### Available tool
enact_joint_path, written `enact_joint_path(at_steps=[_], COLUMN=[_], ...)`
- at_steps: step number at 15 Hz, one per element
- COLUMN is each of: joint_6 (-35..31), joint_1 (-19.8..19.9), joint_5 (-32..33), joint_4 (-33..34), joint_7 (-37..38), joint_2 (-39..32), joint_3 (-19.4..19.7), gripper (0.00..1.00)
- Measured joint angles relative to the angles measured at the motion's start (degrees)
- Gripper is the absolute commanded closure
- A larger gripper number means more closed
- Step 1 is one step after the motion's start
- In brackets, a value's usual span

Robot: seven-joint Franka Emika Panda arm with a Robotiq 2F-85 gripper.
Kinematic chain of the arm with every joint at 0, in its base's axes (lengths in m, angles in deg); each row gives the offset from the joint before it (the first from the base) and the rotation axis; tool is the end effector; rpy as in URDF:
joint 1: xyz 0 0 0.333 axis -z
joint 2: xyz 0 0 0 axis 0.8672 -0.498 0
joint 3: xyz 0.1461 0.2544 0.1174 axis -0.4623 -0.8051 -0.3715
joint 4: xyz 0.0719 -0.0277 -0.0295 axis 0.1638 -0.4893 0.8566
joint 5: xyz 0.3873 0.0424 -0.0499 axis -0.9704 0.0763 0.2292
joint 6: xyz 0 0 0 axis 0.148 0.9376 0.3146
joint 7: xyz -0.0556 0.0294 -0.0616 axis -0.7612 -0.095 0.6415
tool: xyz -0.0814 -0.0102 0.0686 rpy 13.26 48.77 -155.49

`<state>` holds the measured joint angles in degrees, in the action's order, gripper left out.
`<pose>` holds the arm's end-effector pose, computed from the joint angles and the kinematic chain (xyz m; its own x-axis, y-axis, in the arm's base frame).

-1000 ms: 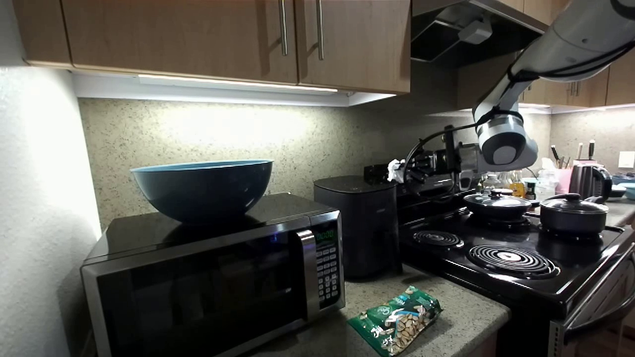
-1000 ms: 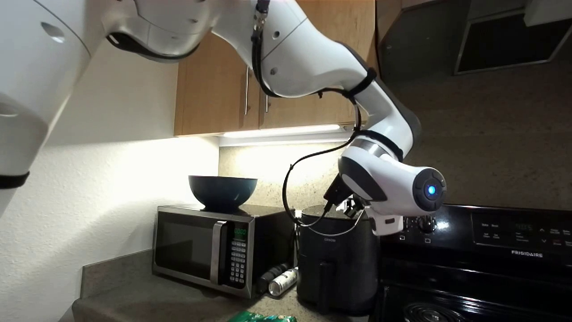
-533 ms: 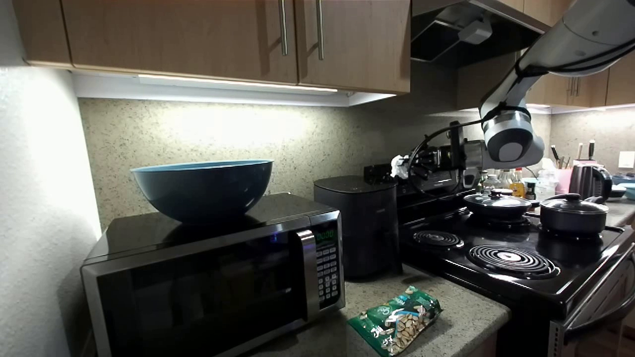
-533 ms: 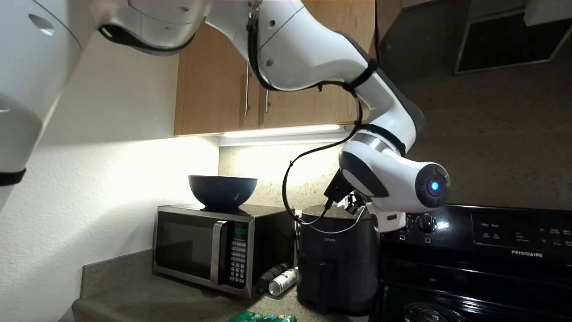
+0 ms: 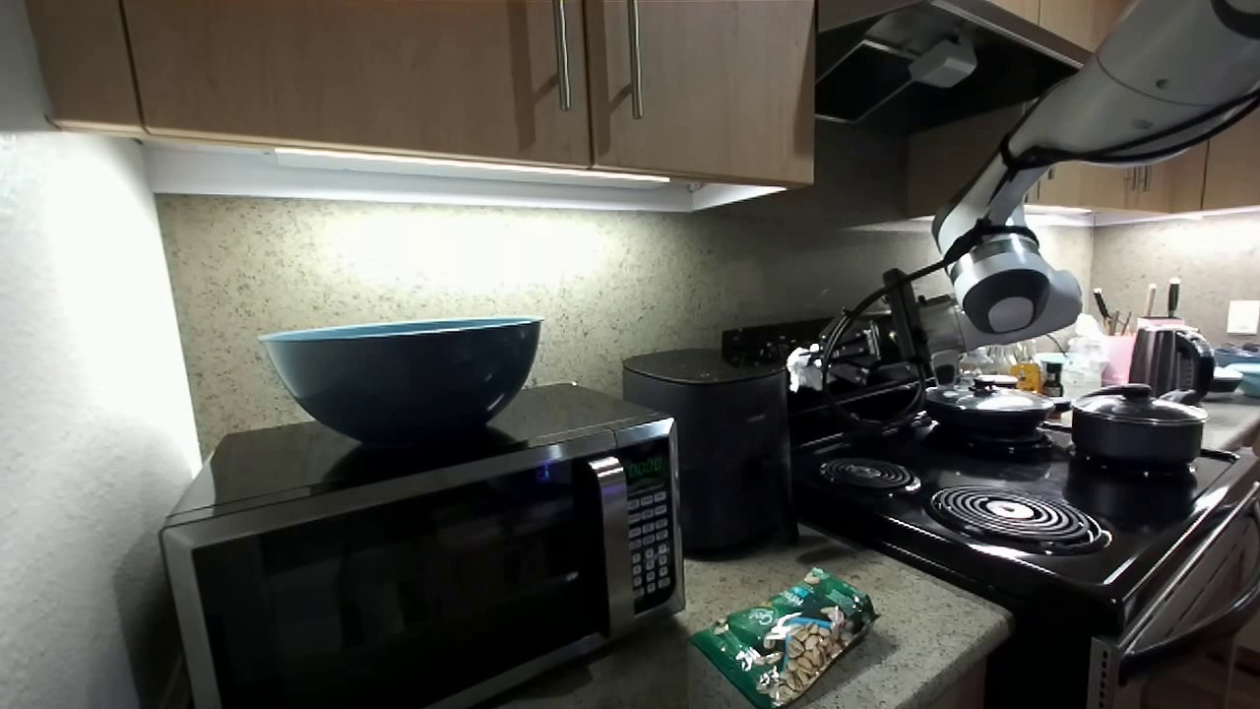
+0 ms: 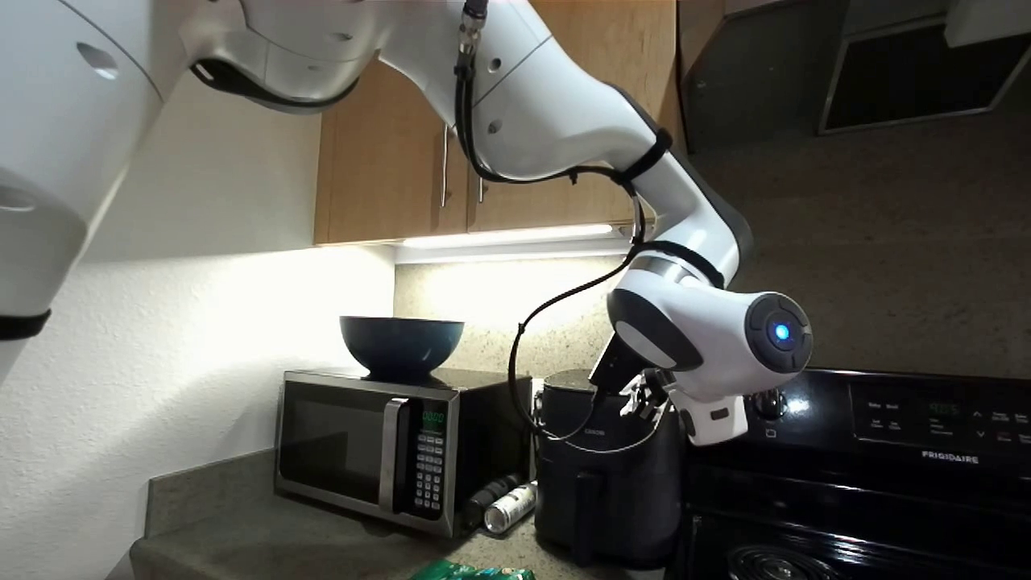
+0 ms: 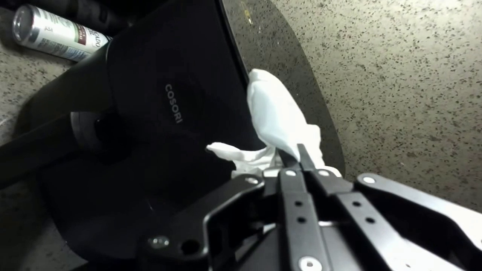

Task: Use the tissue to wipe the airfryer

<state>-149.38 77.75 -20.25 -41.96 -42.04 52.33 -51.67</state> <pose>0.5450 -0.2933 0.3542 0.2590 -0.8307 -0.4928 -0.4310 0.3572 -0.8286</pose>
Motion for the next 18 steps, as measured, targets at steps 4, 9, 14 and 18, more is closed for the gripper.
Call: enact_joint_path(at_steps=[4,9,14,18], joint_6=[-0.13,-3.13,-3.06,-2.89], joint_1=[-0.11,-1.77,-2.26,-2.18], joint_5=[0.39,8.42,13.43,13.23], joint_4=[0.0,-0.38,-0.26,-0.21], joint_7=[0.06,2.34,4.46,4.41], joint_2=[-0.16,-4.03,-5.48,-5.49], joint_3=[0.0,-0.01,-0.27,-0.36], gripper=[0.97,0.97,0.97,0.98])
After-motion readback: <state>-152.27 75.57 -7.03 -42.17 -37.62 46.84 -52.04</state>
